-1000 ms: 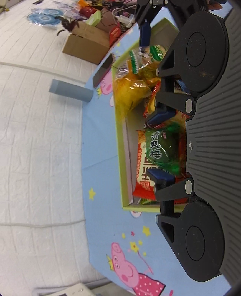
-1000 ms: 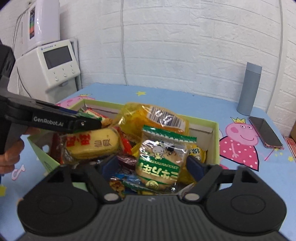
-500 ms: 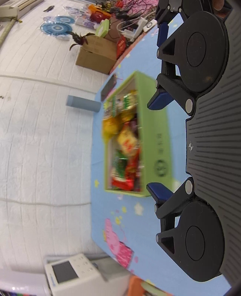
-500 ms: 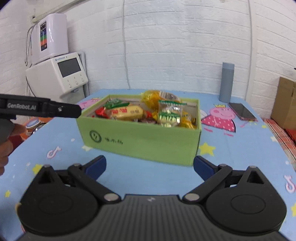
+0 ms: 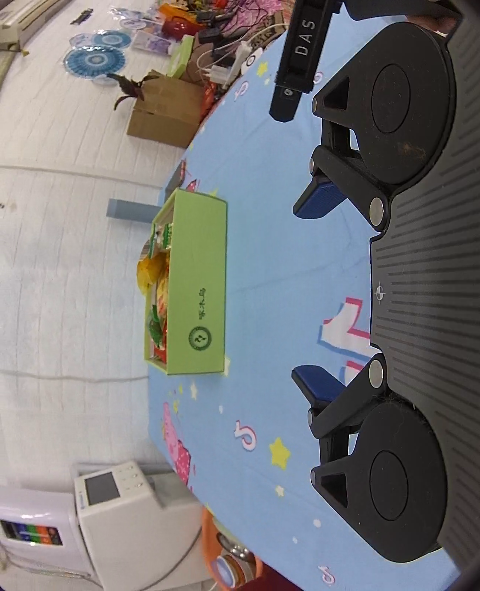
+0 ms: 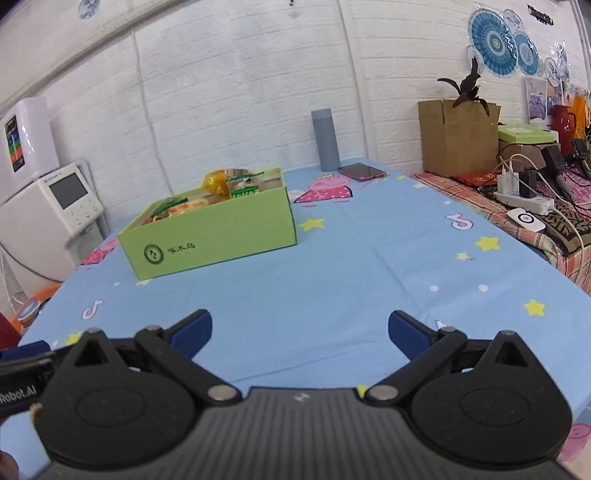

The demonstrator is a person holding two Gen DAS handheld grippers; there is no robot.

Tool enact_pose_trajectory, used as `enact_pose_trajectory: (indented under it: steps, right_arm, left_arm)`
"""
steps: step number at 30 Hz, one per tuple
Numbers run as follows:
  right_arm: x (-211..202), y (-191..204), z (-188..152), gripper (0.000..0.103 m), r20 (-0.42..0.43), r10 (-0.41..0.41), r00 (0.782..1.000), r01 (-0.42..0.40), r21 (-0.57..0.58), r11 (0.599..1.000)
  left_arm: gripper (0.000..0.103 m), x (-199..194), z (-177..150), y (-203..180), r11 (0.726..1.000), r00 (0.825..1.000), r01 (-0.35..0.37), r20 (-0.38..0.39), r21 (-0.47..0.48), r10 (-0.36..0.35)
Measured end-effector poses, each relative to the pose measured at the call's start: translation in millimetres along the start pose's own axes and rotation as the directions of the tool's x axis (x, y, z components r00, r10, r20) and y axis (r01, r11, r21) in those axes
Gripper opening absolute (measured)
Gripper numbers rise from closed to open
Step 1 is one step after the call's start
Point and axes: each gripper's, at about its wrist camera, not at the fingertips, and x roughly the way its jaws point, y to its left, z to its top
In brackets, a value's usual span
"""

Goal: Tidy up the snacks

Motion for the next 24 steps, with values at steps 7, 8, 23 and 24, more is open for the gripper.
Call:
enact_pose_trajectory:
  steps: [7,8,23,24]
  right_arm:
    - [-59,-3,-23,0.102,0.035,0.045,0.998,-0.045,0.008,0.999]
    - [-67,-2,-27,0.102,0.044,0.043,0.998,-0.043,0.002,0.999]
    - [-148,-1,-67,0.103,0.148,-0.005,0.989,0.011,-0.043,0.999]
    - [-146,0,-66,0.103,0.144,0.001,0.990,0.007,-0.050,0.999]
  left_arm:
    - [0.081,-52,-34,-9,1.000,1.000,0.017,0.025,0.016,-0.018]
    - [0.081,-61,-41,-10,1.000,0.999,0.008,0.032,0.023,-0.008]
    - [0.071,-122,-71,-6,0.999,0.993,0.042,0.105,0.027,-0.044]
    - [0.071,-123,-71,-6,0.999,0.993,0.029,0.114,0.027,-0.032]
